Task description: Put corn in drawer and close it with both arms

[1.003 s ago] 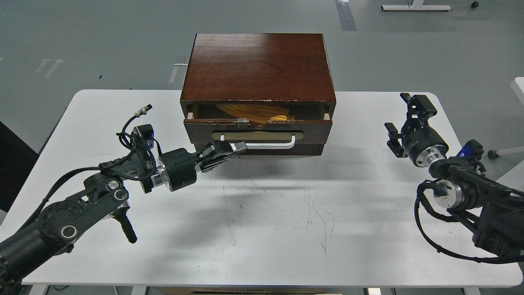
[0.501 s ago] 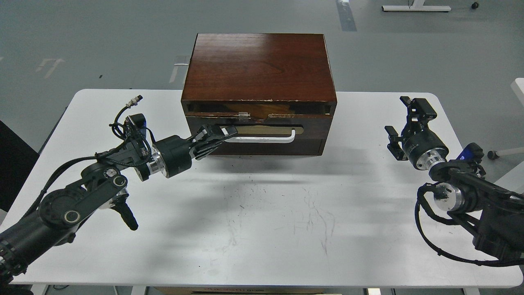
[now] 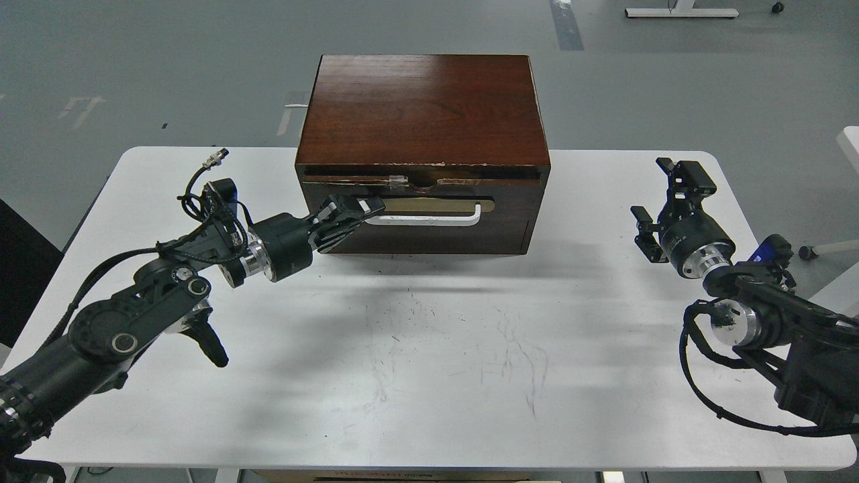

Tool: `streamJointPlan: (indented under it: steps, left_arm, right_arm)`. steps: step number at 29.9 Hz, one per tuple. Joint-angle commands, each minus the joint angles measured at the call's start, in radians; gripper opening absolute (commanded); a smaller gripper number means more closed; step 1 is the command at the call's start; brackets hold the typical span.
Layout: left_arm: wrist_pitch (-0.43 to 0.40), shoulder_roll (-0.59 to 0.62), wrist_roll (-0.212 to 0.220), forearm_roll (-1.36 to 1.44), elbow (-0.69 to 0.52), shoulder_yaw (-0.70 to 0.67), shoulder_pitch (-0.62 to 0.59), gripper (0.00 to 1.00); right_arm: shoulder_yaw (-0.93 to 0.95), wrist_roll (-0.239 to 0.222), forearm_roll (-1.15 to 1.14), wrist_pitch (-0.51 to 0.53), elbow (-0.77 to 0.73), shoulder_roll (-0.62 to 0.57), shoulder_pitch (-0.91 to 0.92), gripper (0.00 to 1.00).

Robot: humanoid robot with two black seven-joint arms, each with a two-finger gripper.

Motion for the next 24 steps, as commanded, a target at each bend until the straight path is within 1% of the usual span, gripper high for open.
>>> streamJointPlan:
  steps: [1,10,13,15,19,21,22,23,24]
  left_arm:
    - [0.003,0.000,0.000,-0.001,0.002,-0.001,-0.004,0.00]
    - [0.026,0.000,0.000,-0.045,0.013,0.000,-0.017,0.00]
    - [0.003,0.004,0.000,-0.084,0.000,0.014,-0.024,0.00]
    - [-0.027,0.020,-0.002,-0.101,-0.007,0.016,-0.022,0.00]
    - [-0.113,0.099,-0.008,-0.102,-0.091,0.019,-0.005,0.00]
    - [-0.126,0.122,-0.017,-0.104,-0.118,0.017,-0.001,0.00]
    - [-0.126,0.145,-0.038,-0.113,-0.139,0.012,0.006,0.11]
    - [-0.126,0.170,-0.064,-0.137,-0.156,0.008,0.007,0.36]
    - [-0.126,0.181,-0.077,-0.157,-0.162,0.006,0.007,0.52]
  right_arm:
    - [0.003,0.000,0.000,-0.001,0.001,0.000,0.000,0.97]
    - [0.008,0.000,0.000,-0.001,0.001,-0.001,0.000,0.97]
    - [0.008,0.000,0.000,-0.001,0.001,-0.001,0.000,0.97]
    - [0.008,0.000,0.000,-0.001,0.001,-0.003,0.000,0.97]
    - [0.009,0.000,0.000,-0.001,0.003,-0.007,0.000,0.97]
    - [0.009,0.000,0.000,-0.001,0.003,-0.009,0.000,0.97]
    - [0.009,0.000,0.000,-0.001,0.003,-0.010,0.002,0.97]
    - [0.009,0.000,0.000,0.001,0.003,-0.010,0.000,0.97]
    - [0.009,0.000,0.000,0.001,0.003,-0.010,0.000,0.97]
